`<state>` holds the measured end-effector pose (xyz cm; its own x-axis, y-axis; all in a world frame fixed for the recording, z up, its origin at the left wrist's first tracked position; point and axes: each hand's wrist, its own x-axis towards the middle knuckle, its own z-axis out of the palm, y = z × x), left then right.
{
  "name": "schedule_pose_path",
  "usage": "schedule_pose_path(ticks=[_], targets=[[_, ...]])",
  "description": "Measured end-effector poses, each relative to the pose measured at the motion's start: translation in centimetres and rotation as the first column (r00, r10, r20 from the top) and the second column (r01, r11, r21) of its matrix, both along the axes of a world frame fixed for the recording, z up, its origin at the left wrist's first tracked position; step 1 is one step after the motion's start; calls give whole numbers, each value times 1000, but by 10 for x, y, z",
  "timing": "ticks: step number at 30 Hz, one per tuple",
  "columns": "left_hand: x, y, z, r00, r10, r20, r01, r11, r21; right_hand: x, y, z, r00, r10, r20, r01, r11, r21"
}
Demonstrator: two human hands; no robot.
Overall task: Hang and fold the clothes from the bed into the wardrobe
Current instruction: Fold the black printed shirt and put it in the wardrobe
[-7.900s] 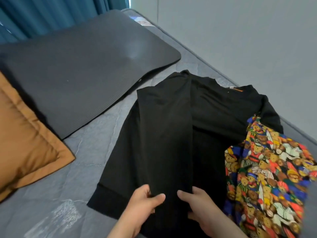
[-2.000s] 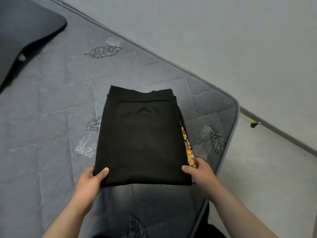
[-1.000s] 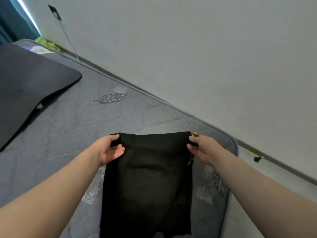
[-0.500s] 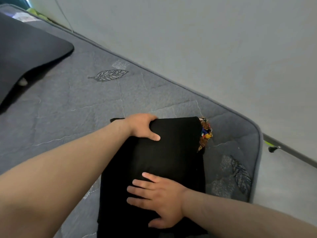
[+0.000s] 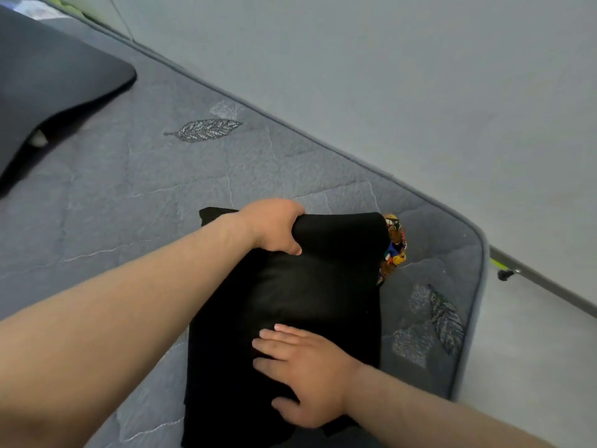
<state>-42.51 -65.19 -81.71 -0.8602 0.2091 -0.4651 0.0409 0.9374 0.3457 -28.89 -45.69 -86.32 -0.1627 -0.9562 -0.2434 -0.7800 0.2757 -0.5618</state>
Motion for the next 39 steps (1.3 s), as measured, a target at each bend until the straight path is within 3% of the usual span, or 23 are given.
schedule_pose_path(ticks=[1, 3, 6, 7, 8, 10, 12, 18, 24, 29, 32, 34, 37, 39], targets=[[12, 4, 10, 997, -29, -71, 27, 999, -37, 7, 12, 19, 993, -108, 43, 110, 993, -37], [38, 13, 28, 980, -108, -166, 101, 994, -52, 15, 40, 57, 930, -368, -14, 358, 913, -194], [75, 19, 55, 957, -194, -217, 186, 981, -55, 0, 74, 105, 655, -738, -160, 597, 636, -490], [88, 20, 62, 953, -201, -226, 195, 980, -47, -8, 81, 117, 571, -786, -239, 617, 602, -506], [100, 22, 68, 945, -211, -250, 208, 977, -41, -16, 84, 125, 526, -774, -351, 620, 632, -464], [125, 29, 77, 912, -248, -327, 242, 968, -60, -31, 86, 132, 601, -606, -521, 586, 777, -228], [145, 32, 85, 879, -265, -395, 249, 964, -91, -44, 82, 131, 716, -470, -516, 516, 854, -61], [188, -6, 93, 924, -144, -355, 89, 982, -167, -33, 66, 157, 862, -327, -387, 362, 932, 17], [255, 17, 71, 859, -343, -380, 273, 935, -226, 26, 80, 128, 940, -46, -339, 154, 942, 299], [291, 32, 29, 888, -303, -345, 219, 940, -260, 62, 91, 91, 922, -110, -370, 220, 937, 271], [302, 30, 7, 946, -198, -257, 159, 974, -164, 73, 88, 76, 935, -147, -323, 230, 944, 238], [297, 29, 2, 950, -127, -286, 102, 990, -102, 75, 83, 72, 933, -221, -286, 280, 941, 188], [274, 31, -6, 904, -25, -427, 20, 1000, -16, 61, 66, 61, 847, -388, -364, 434, 899, 51], [261, 32, -13, 917, 18, -398, -43, 998, -54, 48, 53, 52, 804, -459, -378, 519, 852, 70]])
